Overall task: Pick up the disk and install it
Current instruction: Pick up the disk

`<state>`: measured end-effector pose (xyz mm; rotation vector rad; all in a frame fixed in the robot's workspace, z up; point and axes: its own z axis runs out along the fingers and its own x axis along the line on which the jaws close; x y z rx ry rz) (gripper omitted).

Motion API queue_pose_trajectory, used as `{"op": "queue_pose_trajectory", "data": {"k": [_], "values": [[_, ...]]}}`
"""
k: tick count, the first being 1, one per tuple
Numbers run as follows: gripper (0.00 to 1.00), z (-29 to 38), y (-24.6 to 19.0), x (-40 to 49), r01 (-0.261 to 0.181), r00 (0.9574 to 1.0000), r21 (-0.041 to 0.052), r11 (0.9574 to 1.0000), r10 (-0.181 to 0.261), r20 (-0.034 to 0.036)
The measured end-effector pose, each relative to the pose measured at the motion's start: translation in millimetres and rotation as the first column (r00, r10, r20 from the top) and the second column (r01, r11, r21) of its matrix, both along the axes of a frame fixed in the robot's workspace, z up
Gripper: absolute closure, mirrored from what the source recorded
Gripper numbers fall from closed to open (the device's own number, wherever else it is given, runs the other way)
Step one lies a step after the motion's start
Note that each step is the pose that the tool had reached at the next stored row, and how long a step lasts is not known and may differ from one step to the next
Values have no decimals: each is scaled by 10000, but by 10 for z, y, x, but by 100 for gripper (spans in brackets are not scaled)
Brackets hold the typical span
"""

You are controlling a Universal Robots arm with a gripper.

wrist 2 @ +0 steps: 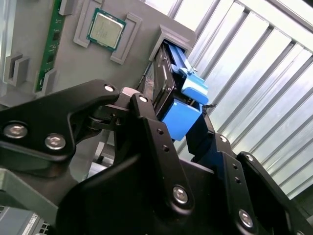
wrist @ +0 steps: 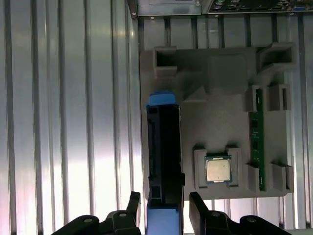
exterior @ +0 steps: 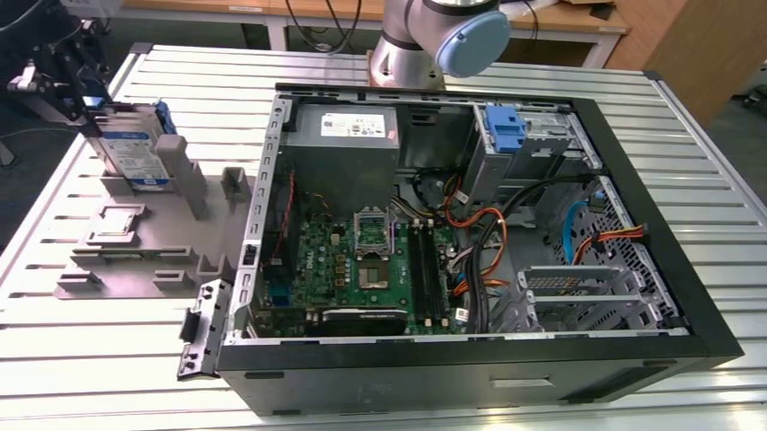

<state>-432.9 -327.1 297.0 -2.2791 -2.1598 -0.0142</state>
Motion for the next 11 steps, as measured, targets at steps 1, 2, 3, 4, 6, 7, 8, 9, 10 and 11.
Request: {"op": "queue_pose_trajectory", "data": {"k": [1,2,3,4,6,7,8,9,10,11], "values": [[48,-7,0,-1,0,10000,0,10000,0,-11],[48,-12,0,-7,1,10000,-2,10000,-1,-22],[48,-17,0,-18,-1,10000,-2,10000,1,-27],[48,-24,0,-33,-7,10000,-1,10000,7,-27],[48,-38,0,-67,-9,10000,-1,10000,9,-28],[48,-52,0,-68,-10,10000,0,10000,10,-25],[48,-65,0,-68,-10,10000,-1,10000,10,-26],[48,-78,-1,-69,-10,10000,-1,10000,10,-23],[48,-86,-1,-69,-11,10000,0,10000,11,-11],[48,-87,-1,-69,-10,10000,-1,10000,10,-12]]}}
